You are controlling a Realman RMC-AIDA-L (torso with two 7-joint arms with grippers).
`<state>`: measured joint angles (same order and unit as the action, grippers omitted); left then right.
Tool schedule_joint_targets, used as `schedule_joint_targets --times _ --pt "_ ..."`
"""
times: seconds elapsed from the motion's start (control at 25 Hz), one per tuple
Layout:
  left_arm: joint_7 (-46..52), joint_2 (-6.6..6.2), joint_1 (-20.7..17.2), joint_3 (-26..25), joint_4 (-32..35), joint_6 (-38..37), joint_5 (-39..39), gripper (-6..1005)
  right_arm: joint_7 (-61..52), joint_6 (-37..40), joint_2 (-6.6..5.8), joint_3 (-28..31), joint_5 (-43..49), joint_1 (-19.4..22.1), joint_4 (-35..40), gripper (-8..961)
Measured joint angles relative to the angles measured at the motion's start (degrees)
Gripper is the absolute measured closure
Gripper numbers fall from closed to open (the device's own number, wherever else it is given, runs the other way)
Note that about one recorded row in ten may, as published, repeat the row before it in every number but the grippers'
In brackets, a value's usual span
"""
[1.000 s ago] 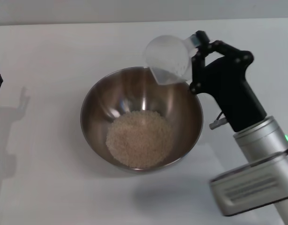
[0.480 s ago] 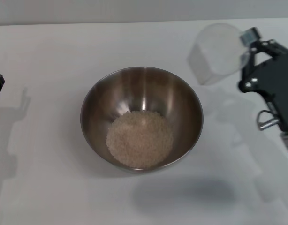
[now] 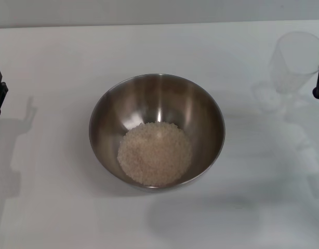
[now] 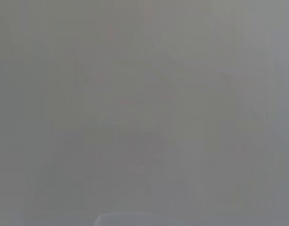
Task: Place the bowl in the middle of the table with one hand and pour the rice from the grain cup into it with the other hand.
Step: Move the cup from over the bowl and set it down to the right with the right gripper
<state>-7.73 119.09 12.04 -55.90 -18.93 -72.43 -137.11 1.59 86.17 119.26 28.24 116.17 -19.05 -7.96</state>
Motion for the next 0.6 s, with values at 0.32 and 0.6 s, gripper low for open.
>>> schedule_joint_targets --times 0.32,0.6 --pt "0.00 0.00 0.00 0.01 -0.35 0.00 0.00 181 -2.30 -8.93 0.01 -0.56 0.59 -3.37 1.17 939" --pt "0.00 0.00 0.13 0.18 -0.58 0.00 0.00 181 -2.14 -14.25 0.01 -3.04 2.80 -6.34 1.30 916"
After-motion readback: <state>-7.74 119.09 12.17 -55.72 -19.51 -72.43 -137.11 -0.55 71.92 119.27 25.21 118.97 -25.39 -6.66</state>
